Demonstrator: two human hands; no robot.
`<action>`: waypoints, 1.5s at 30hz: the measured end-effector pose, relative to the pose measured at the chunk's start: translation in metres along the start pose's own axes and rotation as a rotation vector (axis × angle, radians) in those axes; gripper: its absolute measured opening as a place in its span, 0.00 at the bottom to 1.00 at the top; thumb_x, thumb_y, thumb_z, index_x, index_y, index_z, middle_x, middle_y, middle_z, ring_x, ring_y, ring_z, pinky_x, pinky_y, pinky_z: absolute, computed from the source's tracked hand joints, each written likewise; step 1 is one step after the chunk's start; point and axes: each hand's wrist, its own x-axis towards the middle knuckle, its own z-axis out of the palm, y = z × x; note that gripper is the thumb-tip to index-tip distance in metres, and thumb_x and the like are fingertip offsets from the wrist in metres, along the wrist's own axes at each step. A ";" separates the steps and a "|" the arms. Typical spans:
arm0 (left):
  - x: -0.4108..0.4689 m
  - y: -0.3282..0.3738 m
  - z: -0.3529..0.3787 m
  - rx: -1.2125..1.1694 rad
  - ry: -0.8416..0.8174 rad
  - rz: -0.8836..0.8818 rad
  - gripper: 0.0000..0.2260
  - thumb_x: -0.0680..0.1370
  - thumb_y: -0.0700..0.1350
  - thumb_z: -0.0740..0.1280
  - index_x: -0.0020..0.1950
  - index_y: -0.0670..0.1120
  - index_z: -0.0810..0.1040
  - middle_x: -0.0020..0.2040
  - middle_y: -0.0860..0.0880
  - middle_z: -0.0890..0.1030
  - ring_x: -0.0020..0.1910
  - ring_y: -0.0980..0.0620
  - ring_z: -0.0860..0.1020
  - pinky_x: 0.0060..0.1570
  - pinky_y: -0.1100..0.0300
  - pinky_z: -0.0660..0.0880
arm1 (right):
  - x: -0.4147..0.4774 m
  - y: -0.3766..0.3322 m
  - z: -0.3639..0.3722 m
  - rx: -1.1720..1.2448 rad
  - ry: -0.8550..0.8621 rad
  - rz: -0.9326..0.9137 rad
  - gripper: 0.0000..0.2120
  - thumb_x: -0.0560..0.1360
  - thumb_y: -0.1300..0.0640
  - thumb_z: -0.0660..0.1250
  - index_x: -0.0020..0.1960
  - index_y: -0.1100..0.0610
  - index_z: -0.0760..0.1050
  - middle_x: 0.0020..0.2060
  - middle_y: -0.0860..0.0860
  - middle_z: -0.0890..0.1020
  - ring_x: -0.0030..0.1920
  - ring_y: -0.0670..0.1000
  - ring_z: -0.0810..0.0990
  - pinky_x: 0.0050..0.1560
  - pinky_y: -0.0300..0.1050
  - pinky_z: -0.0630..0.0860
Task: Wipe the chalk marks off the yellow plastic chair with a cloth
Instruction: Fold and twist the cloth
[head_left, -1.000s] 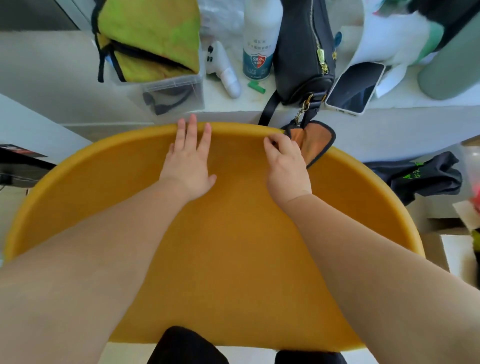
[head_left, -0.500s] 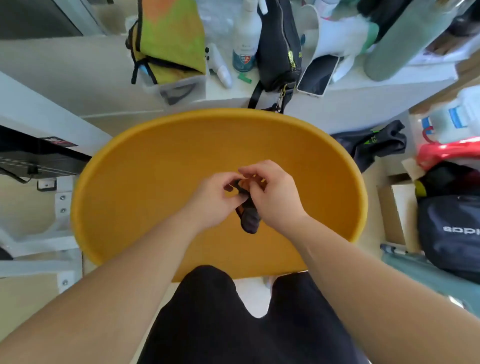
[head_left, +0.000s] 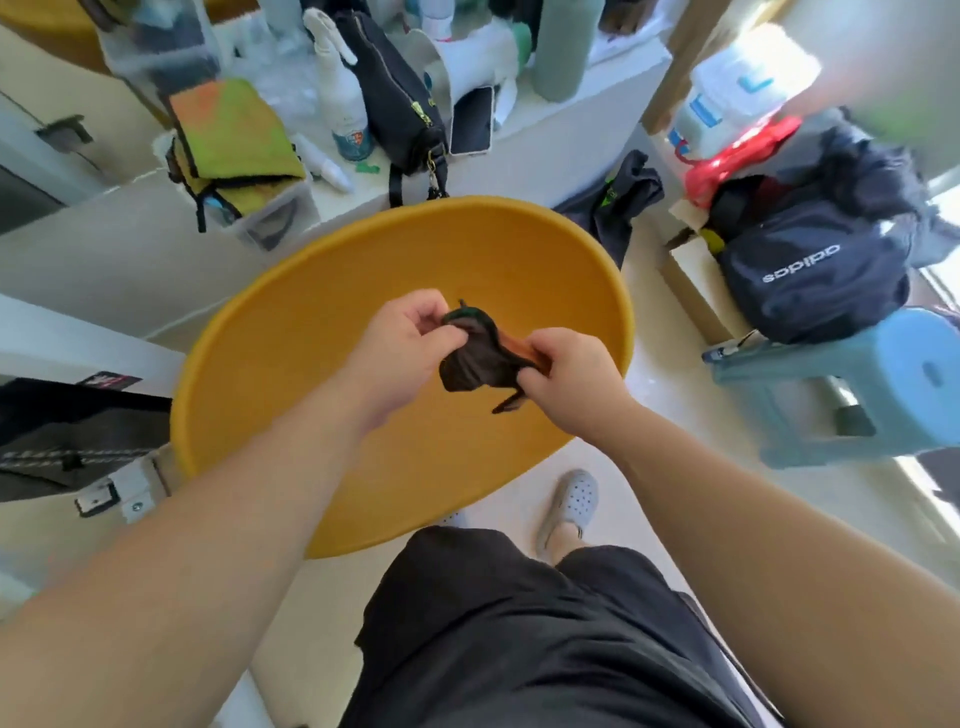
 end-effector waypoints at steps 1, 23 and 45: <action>-0.001 0.005 0.006 0.018 -0.014 0.006 0.10 0.76 0.40 0.66 0.37 0.44 0.69 0.35 0.44 0.71 0.35 0.49 0.68 0.39 0.54 0.65 | -0.009 0.004 -0.007 0.002 0.039 0.040 0.03 0.74 0.60 0.66 0.44 0.54 0.78 0.36 0.50 0.79 0.39 0.52 0.77 0.39 0.50 0.76; -0.057 0.059 0.328 0.475 -0.335 -0.020 0.10 0.79 0.48 0.70 0.42 0.43 0.76 0.35 0.50 0.73 0.36 0.52 0.70 0.38 0.56 0.67 | -0.251 0.309 -0.160 0.297 0.083 0.485 0.18 0.67 0.59 0.79 0.50 0.53 0.72 0.43 0.53 0.79 0.42 0.55 0.78 0.38 0.50 0.76; 0.033 0.112 0.580 0.328 -0.223 -0.042 0.14 0.75 0.37 0.73 0.58 0.48 0.81 0.55 0.41 0.82 0.56 0.44 0.80 0.56 0.55 0.80 | -0.311 0.539 -0.260 1.082 0.517 0.771 0.14 0.77 0.62 0.71 0.60 0.54 0.73 0.49 0.59 0.79 0.46 0.56 0.82 0.53 0.53 0.84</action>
